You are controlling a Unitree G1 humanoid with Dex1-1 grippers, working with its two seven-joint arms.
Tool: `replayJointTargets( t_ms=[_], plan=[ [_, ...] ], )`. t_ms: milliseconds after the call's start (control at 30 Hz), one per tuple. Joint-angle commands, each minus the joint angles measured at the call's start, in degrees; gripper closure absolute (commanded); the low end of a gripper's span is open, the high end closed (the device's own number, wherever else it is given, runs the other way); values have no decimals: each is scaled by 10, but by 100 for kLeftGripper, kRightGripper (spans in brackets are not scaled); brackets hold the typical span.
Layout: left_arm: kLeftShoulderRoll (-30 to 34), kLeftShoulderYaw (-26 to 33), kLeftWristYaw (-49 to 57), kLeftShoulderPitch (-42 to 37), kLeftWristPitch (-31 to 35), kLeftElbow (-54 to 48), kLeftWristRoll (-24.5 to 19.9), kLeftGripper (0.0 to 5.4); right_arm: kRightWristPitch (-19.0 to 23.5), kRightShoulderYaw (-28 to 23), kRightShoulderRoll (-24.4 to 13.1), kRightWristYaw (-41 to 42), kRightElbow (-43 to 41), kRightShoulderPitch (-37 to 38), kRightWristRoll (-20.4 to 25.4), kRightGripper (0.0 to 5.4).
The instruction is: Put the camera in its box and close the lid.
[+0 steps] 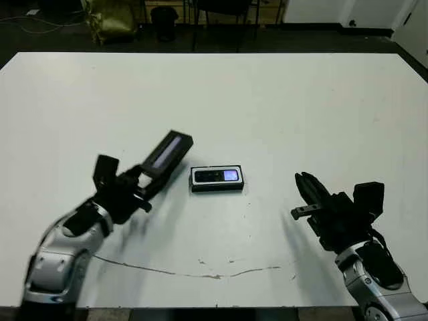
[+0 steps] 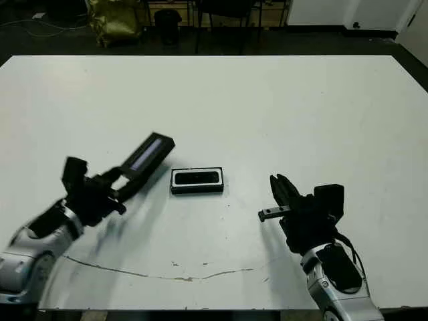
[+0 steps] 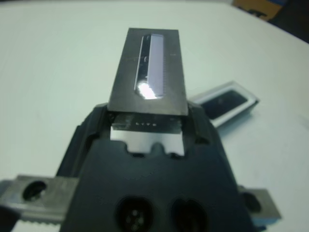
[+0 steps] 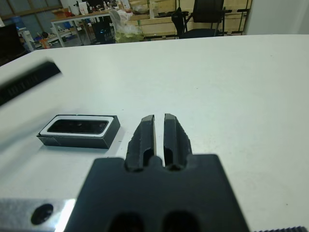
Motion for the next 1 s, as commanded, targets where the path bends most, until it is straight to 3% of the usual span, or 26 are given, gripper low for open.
replayJointTargets(
  t_ms=[33,167,367,500,633,800,1000],
  plan=[
    [34,12,-35,-37,-10,22,-10,315,8,0,-1,-2,8,3,-1,540],
    [70,6,-78,-86,-18,46,-11,315,32,-3,2,-12,-1,0,4,540],
    [109,-34,-163,-178,-12,112,-6,315,6,-2,1,-2,15,2,-1,540],
    [117,-76,-244,-236,-53,179,10,315,27,-11,9,-9,13,0,16,540],
    [111,-121,-306,-288,-79,239,35,315,20,-11,8,-7,19,0,14,540],
    [88,-158,-365,-329,-113,305,49,315,40,-16,12,-14,14,-1,25,540],
    [66,-187,-383,-345,-124,326,73,315,29,-16,10,-11,24,-1,22,540]
  ],
)
